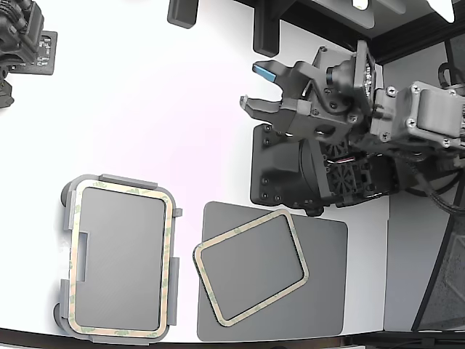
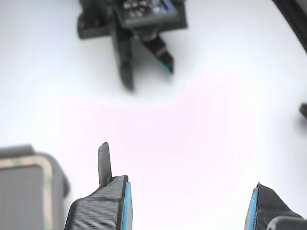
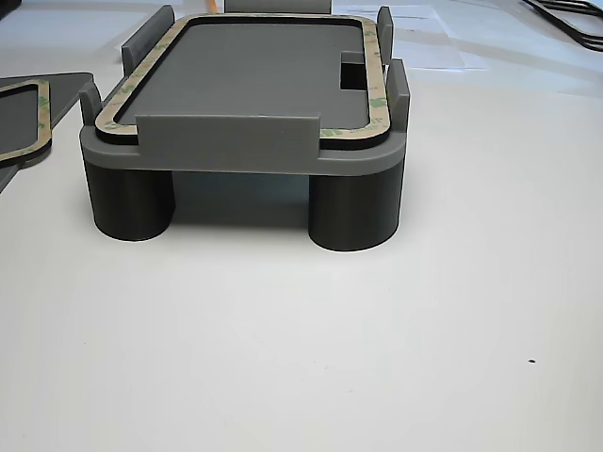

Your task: Move top rectangular frame to the holder.

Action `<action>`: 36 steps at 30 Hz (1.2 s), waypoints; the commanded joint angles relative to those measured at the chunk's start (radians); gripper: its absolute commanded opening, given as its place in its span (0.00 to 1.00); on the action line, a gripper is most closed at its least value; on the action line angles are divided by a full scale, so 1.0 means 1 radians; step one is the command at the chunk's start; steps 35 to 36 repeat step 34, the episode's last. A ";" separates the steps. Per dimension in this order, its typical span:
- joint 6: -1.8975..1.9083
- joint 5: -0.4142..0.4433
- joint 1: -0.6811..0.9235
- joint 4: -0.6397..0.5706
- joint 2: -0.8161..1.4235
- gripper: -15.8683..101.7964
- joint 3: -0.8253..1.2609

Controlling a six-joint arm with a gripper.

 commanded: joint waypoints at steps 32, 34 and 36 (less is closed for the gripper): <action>-0.110 -0.273 -0.238 -0.106 0.238 0.98 0.353; -0.110 -0.273 -0.238 -0.106 0.238 0.98 0.353; -0.110 -0.273 -0.238 -0.106 0.238 0.98 0.353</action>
